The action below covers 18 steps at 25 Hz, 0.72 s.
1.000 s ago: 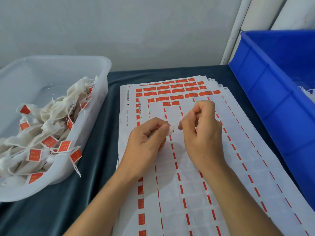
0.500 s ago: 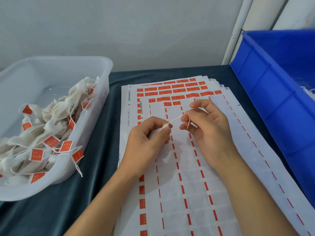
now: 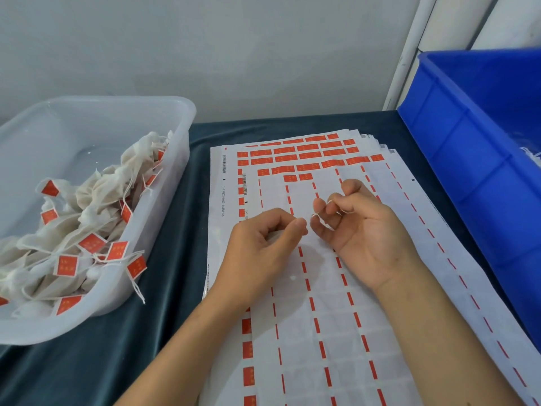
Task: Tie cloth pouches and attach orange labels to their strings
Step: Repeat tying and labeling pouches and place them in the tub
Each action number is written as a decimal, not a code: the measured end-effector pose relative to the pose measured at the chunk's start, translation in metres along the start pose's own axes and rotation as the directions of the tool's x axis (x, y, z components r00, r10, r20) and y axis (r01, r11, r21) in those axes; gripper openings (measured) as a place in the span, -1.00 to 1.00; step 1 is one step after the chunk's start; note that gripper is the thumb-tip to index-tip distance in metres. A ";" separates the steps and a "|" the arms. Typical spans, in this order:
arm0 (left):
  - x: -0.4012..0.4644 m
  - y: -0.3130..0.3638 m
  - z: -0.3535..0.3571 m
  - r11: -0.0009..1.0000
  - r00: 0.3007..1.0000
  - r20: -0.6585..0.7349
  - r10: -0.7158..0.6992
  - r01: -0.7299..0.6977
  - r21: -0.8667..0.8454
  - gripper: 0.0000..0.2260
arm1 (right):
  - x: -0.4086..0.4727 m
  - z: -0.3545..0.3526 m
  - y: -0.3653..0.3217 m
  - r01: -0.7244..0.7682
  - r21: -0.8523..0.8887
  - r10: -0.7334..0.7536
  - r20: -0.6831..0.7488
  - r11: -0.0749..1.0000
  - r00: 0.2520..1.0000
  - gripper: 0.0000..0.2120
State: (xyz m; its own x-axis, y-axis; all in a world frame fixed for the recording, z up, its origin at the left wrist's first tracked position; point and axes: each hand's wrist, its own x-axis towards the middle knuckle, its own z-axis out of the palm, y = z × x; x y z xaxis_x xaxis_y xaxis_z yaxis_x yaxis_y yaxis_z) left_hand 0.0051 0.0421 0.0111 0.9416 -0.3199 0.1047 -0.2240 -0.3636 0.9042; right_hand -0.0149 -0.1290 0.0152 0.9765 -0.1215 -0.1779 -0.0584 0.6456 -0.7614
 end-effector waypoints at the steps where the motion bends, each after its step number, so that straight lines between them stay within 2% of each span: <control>1: 0.000 0.000 0.000 1.000 1.000 -0.015 -0.004 0.004 -0.001 -0.81 | 0.000 -0.001 0.000 -0.010 -0.012 0.010 -0.009 1.000 1.000 -0.67; 7: 0.000 -0.001 0.001 0.999 0.999 -0.029 0.028 -0.026 0.039 -0.81 | -0.001 -0.004 -0.005 -0.047 0.060 0.051 -0.062 0.997 0.997 -0.68; 9: 0.001 -0.002 0.001 0.999 0.999 -0.026 0.020 -0.019 0.038 -0.81 | 0.000 -0.003 -0.005 -0.023 0.024 0.025 -0.069 0.999 0.997 -0.71; 13: 0.000 -0.006 0.000 1.000 0.999 -0.038 -0.006 0.007 0.021 -0.76 | 0.002 -0.001 -0.006 0.071 -0.331 -0.120 -0.129 0.941 0.984 -0.81; 16: -0.001 -0.006 0.001 0.999 0.999 -0.002 -0.035 0.035 0.016 -0.76 | 0.007 -0.001 -0.010 0.069 -0.640 -0.300 -0.259 0.765 0.918 -0.84; 18: 0.000 -0.004 0.001 0.999 0.999 0.002 -0.039 0.039 0.014 -0.75 | 0.013 0.002 -0.016 0.091 -0.788 -0.421 -0.224 0.609 0.879 -0.87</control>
State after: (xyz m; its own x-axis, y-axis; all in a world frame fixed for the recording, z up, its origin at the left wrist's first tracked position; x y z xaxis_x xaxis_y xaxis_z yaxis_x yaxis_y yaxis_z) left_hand 0.0056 0.0428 0.0067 0.9491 -0.3072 0.0690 -0.1912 -0.3882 0.9015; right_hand -0.0005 -0.1392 0.0263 0.8363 -0.5478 0.0249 -0.1098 -0.2119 -0.9711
